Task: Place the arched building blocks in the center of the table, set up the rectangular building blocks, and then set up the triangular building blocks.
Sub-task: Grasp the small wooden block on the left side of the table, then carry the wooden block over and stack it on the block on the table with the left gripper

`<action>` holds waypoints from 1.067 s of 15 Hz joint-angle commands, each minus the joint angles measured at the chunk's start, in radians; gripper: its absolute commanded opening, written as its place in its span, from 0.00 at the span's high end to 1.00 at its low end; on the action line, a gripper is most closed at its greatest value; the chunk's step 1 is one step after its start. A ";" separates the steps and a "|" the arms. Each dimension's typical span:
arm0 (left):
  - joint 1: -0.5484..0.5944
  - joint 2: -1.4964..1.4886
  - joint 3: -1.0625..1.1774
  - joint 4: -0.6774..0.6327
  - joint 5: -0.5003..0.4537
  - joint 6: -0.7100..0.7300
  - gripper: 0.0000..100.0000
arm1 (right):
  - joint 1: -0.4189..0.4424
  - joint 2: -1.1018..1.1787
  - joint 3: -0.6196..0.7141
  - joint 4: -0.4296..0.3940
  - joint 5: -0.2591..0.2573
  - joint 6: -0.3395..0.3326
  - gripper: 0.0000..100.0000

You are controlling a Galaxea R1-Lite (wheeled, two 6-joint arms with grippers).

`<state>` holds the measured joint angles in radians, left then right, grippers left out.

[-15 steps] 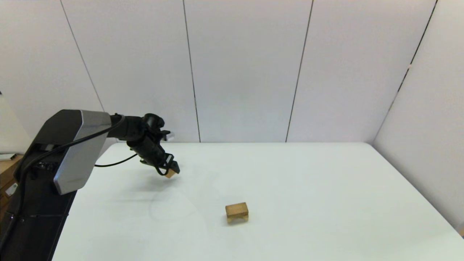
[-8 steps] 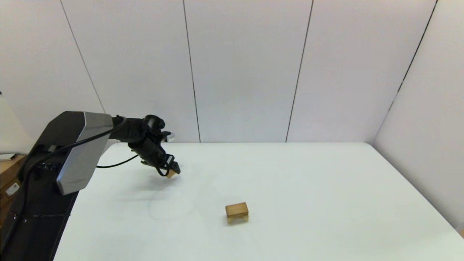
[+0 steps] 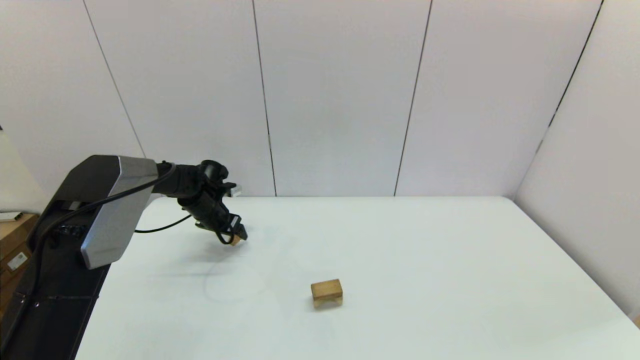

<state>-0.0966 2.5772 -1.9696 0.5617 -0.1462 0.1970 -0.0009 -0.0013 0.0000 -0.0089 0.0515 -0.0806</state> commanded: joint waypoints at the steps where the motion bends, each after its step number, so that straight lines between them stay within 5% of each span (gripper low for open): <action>1: -0.002 0.000 0.000 -0.003 0.000 0.001 1.00 | -0.001 0.000 0.000 0.000 0.001 -0.001 0.00; 11: -0.009 -0.052 0.005 0.027 -0.004 -0.001 1.00 | -0.001 0.000 0.000 0.000 0.001 -0.001 0.00; 16: -0.078 -0.221 0.006 0.282 -0.009 0.108 1.00 | 0.001 0.000 0.000 0.000 0.001 -0.001 0.00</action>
<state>-0.1362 2.4611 -1.9643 0.7230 -0.1543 0.2355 -0.0009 -0.0013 0.0000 -0.0089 0.0515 -0.0806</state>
